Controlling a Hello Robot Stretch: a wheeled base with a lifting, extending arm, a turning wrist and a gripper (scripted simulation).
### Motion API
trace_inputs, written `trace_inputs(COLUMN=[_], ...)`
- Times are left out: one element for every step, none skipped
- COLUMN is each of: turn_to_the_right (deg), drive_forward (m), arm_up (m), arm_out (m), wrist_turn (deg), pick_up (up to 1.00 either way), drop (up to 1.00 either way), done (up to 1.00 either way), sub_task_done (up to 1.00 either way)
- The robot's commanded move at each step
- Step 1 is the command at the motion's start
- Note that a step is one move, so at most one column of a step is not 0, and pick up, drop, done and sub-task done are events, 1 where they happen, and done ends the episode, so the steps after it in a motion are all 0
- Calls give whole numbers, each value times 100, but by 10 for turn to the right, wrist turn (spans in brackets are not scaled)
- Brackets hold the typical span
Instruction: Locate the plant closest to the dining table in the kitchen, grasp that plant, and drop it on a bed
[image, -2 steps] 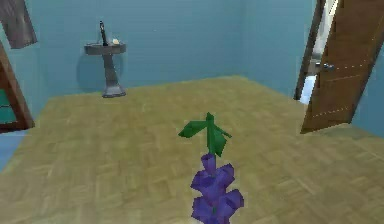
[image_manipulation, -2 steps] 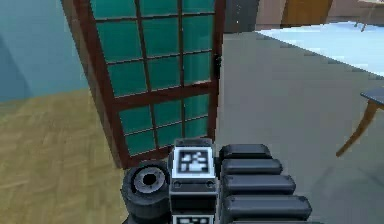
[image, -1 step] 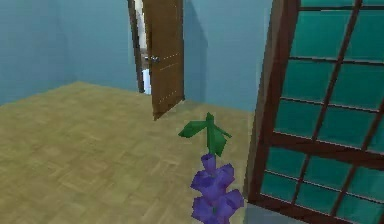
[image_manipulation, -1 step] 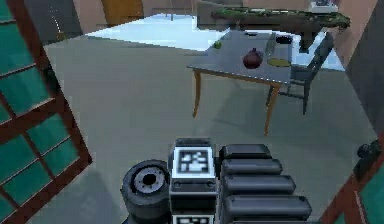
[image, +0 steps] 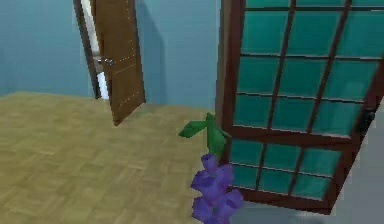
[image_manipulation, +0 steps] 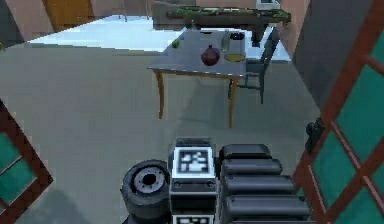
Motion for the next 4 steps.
trace_inputs(turn_to_the_right=[0,-450,-360,0], drive_forward=[10,0,0,30], arm_up=[0,0,0,0], arm_out=[0,0,0,0], wrist_turn=[0,0,0,0], pick_up=[0,0,0,0], drop=[0,0,0,0], done=[0,0,0,0], sub_task_done=[0,0,0,0])
